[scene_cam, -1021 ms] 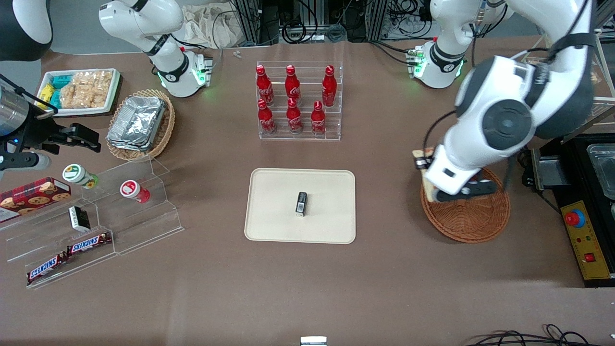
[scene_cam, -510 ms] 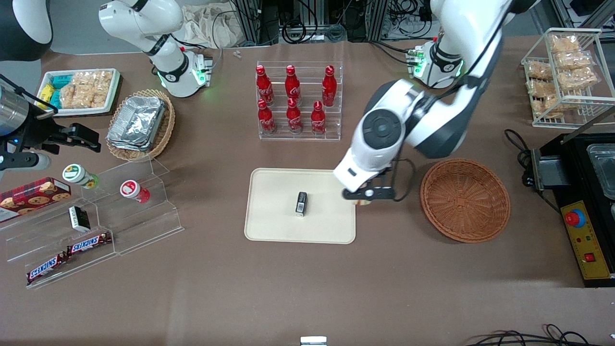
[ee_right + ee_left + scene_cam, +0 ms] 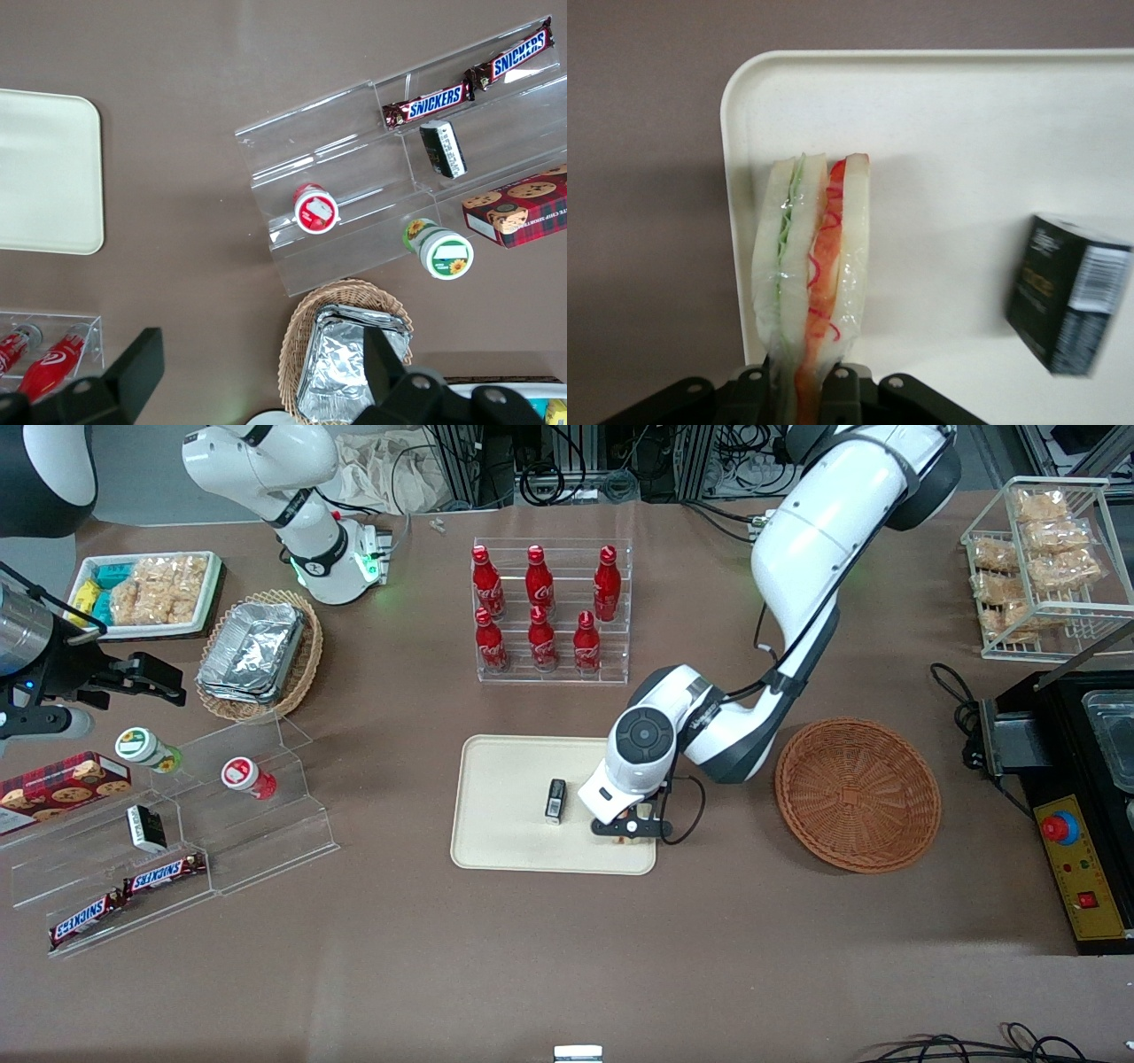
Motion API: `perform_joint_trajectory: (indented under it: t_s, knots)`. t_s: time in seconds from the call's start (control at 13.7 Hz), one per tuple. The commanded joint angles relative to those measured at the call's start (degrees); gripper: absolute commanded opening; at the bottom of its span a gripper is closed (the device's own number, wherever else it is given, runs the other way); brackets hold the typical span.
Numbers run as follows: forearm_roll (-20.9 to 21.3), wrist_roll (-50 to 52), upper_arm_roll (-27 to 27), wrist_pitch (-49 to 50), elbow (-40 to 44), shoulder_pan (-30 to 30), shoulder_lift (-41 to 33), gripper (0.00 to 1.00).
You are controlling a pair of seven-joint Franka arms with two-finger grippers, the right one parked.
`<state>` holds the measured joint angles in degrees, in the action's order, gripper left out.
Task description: Place sandwich from basket to tray
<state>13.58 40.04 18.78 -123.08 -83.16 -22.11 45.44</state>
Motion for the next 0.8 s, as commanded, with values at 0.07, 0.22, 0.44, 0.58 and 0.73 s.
perform_joint_trajectory:
  t_s: [0.07, 0.22, 0.44, 0.58, 0.73]
  knots:
    - [1.72, 0.30, -0.06, 0.21, 2.39, -0.30, 1.49, 0.18]
    - [1.36, 1.26, -0.06, 0.21, 2.39, -0.30, 1.32, 0.99]
    - [0.75, 1.09, -0.06, 2.57, 2.39, 0.40, -0.96, 1.00]
    - [0.66, 0.39, 0.29, 9.32, 2.57, 2.41, -3.94, 1.00]
    - [-0.82, -1.01, 0.20, 15.48, 2.66, 3.38, -8.42, 1.00]
